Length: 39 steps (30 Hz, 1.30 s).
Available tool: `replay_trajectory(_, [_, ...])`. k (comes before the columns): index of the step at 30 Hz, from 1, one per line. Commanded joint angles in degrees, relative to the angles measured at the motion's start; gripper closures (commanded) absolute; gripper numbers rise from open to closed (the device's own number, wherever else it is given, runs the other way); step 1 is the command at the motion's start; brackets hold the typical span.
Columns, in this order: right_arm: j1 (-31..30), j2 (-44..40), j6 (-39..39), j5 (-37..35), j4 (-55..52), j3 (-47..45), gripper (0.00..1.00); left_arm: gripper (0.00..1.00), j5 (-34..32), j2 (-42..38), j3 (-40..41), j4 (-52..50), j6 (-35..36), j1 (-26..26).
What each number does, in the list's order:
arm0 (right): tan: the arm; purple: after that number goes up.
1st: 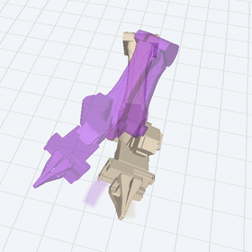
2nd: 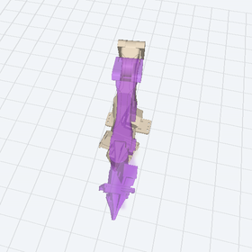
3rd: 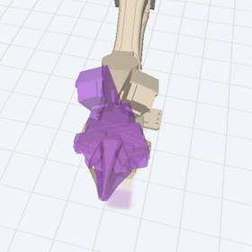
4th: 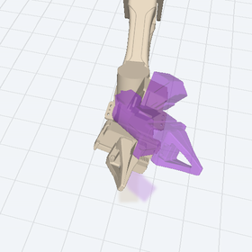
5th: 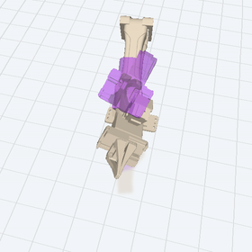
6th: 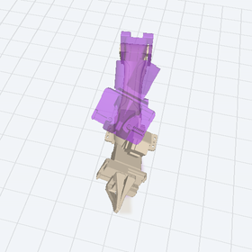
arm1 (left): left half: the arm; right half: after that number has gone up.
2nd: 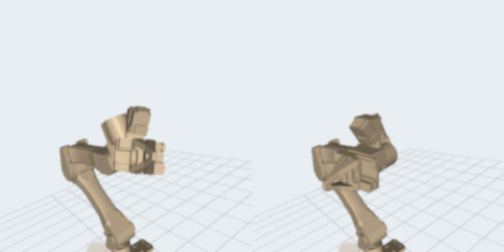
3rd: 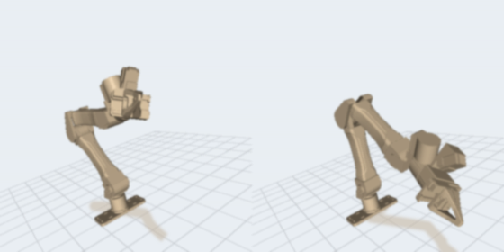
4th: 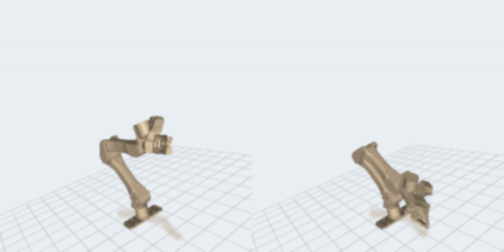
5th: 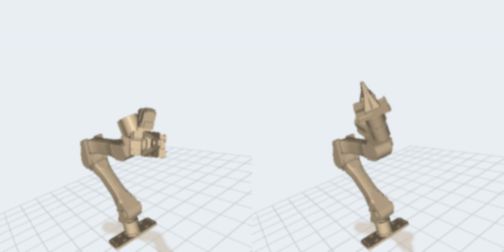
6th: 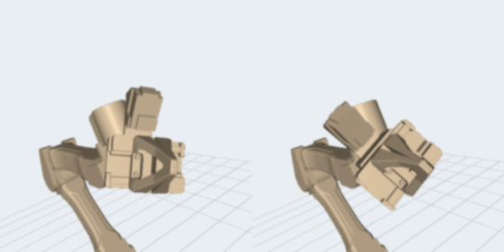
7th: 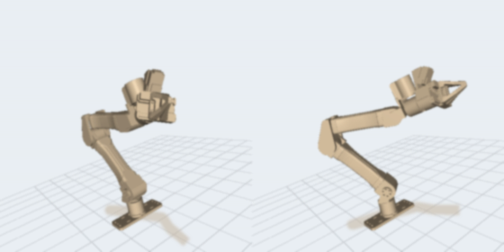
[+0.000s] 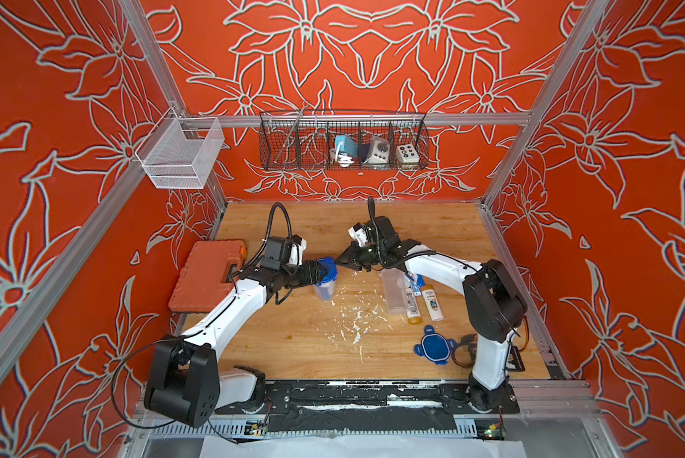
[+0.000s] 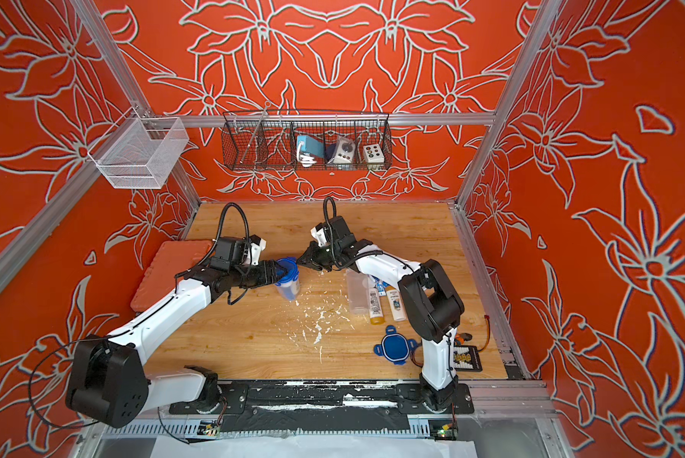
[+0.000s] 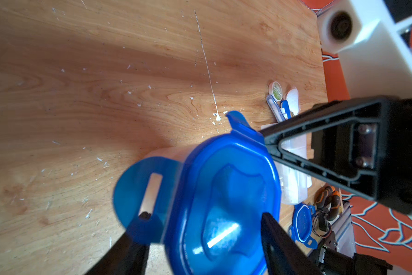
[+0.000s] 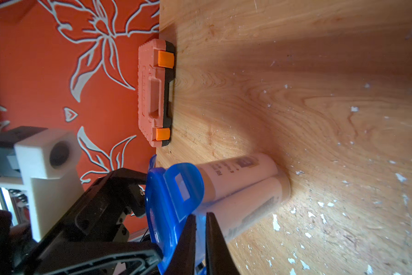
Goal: Take out toiletry kits
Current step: Adjust the container at the center of the board, then unfasten the latch on the container.
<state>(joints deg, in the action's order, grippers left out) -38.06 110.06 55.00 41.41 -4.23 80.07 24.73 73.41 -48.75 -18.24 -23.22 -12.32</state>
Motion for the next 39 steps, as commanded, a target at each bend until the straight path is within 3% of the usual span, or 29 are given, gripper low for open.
replay_trajectory(1, [-0.5, 2.2, -1.0, 1.0, -1.7, 4.3, 0.87, 0.33, 0.4, -0.5, 1.8, -1.1, 0.2, 0.3])
replay_trajectory(8, [-0.6, 5.9, -2.2, 2.5, -4.6, 9.3, 0.87, 0.33, -0.5, 0.1, 1.8, -0.3, -0.9, 0.3])
replay_trajectory(12, [0.8, 1.8, -3.6, 1.4, -4.9, 7.0, 0.87, 0.32, -1.0, -0.3, 0.1, -1.2, -2.0, 0.3])
replay_trajectory(15, [2.9, -3.3, -0.9, 2.8, 2.7, 0.3, 0.81, 0.28, -1.2, -1.8, -1.4, -1.9, -2.6, 0.3])
replay_trajectory(16, [3.3, -5.0, 0.3, 3.7, 6.8, -2.5, 0.76, 0.26, -1.4, -2.3, -1.9, -2.2, -2.7, 0.3])
replay_trajectory(18, [3.8, -8.3, 4.0, 5.5, 18.3, -9.7, 0.53, 0.22, -2.4, -3.1, -2.8, -2.8, -2.9, 0.4])
replay_trajectory(20, [3.8, -8.9, 7.4, 8.1, 26.5, -14.3, 0.45, 0.2, -3.6, -3.4, -3.3, -3.0, -2.4, 0.4])
replay_trajectory(24, [3.8, -8.0, 15.3, 9.6, 42.1, -22.2, 0.41, 0.2, -4.8, -1.5, -4.4, -4.0, -0.7, 1.6])
replay_trajectory(39, [0.3, 0.2, 22.1, 8.7, 57.9, -26.5, 0.37, 0.28, -3.9, 1.2, -1.1, -1.8, -0.6, 1.7])
